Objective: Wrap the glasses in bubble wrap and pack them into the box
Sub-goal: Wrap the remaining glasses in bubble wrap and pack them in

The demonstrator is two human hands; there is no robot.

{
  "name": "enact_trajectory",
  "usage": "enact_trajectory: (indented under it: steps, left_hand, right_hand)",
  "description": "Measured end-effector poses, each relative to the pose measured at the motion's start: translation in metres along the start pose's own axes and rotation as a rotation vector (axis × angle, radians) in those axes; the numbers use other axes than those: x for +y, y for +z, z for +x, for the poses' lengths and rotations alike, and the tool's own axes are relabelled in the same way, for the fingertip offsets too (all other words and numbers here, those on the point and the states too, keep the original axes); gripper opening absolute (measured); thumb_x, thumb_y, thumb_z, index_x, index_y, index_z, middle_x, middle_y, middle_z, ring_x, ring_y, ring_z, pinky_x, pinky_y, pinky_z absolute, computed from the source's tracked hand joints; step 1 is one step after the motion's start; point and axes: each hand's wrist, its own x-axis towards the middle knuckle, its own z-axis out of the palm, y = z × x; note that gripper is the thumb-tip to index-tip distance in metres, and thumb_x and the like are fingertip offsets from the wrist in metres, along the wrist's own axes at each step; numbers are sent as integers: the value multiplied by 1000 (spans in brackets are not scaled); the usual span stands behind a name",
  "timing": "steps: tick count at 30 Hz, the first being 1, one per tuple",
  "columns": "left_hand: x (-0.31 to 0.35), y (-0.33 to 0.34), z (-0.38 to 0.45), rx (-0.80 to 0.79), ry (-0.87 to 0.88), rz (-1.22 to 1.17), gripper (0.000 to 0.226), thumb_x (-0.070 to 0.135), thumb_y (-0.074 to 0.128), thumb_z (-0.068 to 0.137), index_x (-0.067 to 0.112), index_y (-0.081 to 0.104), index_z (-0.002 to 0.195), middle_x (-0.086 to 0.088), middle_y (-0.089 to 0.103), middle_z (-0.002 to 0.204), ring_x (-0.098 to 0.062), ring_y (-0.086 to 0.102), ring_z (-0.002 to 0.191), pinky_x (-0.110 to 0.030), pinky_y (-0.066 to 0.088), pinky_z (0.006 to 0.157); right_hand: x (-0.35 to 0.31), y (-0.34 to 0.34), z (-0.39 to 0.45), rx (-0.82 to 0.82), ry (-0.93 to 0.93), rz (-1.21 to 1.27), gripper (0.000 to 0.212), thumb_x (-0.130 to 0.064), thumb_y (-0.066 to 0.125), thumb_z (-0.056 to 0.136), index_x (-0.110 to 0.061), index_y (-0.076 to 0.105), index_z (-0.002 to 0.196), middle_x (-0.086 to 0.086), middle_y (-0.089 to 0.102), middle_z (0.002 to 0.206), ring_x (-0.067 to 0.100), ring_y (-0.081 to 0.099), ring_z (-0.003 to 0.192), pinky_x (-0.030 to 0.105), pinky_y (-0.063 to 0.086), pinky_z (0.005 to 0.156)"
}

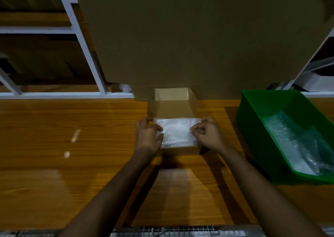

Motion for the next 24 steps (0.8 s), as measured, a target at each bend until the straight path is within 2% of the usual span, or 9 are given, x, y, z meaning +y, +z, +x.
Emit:
enact_trajectory:
  steps: [2,4,5,8,12,16,19,22,24]
  left_hand:
    - [5,-3,-2,57,84,154,31,27,75,84,23,70,114,-8,35,151,-29,26,137,-45,32,112]
    - [8,-6,1,42,181,222,42,25,75,83,24,65,124,-6,33,154,-28,25,139,-45,30,112]
    - [9,-6,3,-13,219,235,46,24,72,85,24,60,130,-5,35,154,-26,26,139,-42,29,112]
    - [7,-4,11,-233,241,220,53,23,62,92,25,46,142,0,41,152,-22,33,139,-34,26,111]
    - [-1,1,12,-287,182,200,60,27,60,95,25,37,149,-2,35,158,-20,32,143,-34,21,114]
    - [-2,-1,15,-314,154,393,69,45,53,95,30,22,155,5,25,163,-26,12,150,-46,11,116]
    - [-7,-4,20,-416,118,476,75,57,44,96,31,11,158,8,15,166,-31,-2,151,-54,7,117]
    - [-5,-6,24,-500,119,544,75,57,36,99,30,1,159,5,-1,168,-33,-13,152,-57,2,119]
    - [0,-8,25,-525,105,569,74,55,36,100,29,-1,159,-4,-10,168,-36,-12,151,-58,4,119]
  right_hand:
    - [-2,0,0,25,-33,-164,14,-37,70,89,-27,78,95,4,42,131,21,35,128,35,40,98]
    - [-12,-1,-1,79,-112,-298,11,-38,72,87,-30,75,94,6,39,141,25,33,134,42,41,100]
    - [-19,-1,-1,66,-137,-328,14,-35,73,86,-28,73,98,6,41,141,25,37,132,43,43,100]
    - [-32,4,-2,-23,-120,-414,39,-34,71,88,-22,56,122,2,54,131,21,50,119,36,47,95]
    - [-32,8,0,-100,-96,-624,60,-44,60,94,-19,41,144,2,55,141,26,43,129,41,42,99]
    - [-28,7,-2,-254,-34,-793,66,-50,37,103,-18,19,157,2,29,162,33,18,149,54,24,113]
    - [-34,7,0,-349,-38,-870,67,-46,25,106,-14,1,160,7,12,167,32,-1,154,60,6,120]
    - [-45,10,5,-492,41,-809,75,-37,31,105,-8,-14,157,12,-1,168,32,-11,153,60,-4,121]
    - [-48,9,8,-539,76,-751,79,-33,37,103,-7,-14,157,13,-3,167,33,-13,153,60,-5,121]
